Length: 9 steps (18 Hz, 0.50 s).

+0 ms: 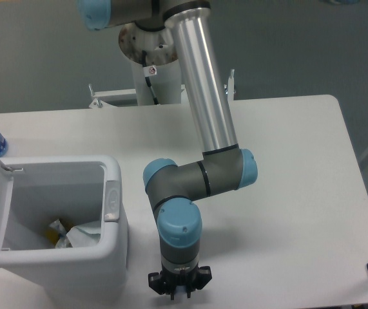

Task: Place the trash in the trash can
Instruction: 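Lower the gripper and close it around the bottle's cap end, then lift the bottle and carry it over the trash bin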

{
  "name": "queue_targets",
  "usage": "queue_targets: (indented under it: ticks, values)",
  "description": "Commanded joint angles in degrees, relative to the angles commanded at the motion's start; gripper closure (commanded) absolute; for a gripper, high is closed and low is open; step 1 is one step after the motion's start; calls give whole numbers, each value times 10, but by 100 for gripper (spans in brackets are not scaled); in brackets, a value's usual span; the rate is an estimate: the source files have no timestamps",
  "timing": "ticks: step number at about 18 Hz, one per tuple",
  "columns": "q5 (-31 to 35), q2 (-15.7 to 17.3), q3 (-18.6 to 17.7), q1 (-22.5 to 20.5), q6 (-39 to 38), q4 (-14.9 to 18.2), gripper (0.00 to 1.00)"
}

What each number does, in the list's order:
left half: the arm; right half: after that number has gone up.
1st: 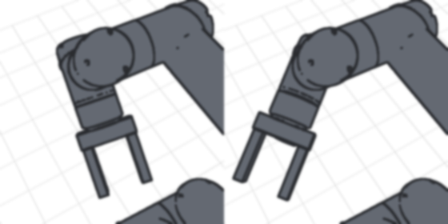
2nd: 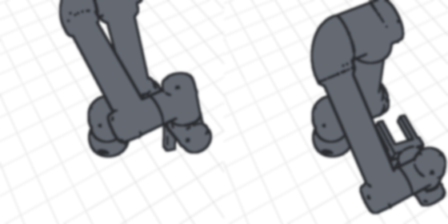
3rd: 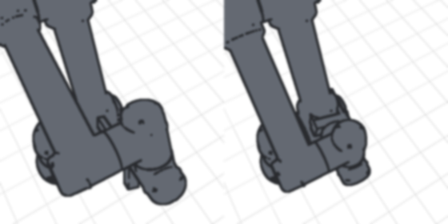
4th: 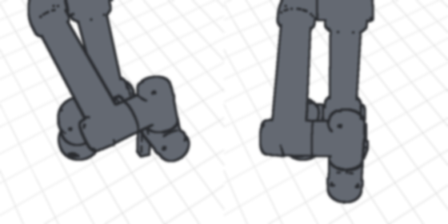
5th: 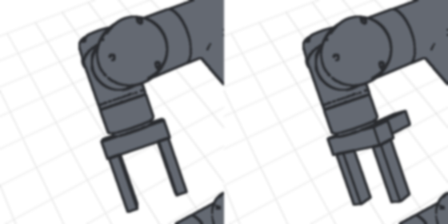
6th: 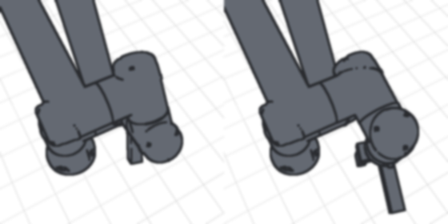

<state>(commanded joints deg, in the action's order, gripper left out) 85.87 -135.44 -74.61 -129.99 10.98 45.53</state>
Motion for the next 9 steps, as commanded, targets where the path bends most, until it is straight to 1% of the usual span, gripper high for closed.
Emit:
queue_targets:
  ticks: [2,4,6,8,9]
  values:
    - [0,8,-3,0,9,0,83]
    - [0,12,-4,-1,19,1,89]
    - [0,16,-1,-5,19,1,89]
    - [0,28,9,-22,19,0,89]
    - [-2,39,14,-32,18,0,89]
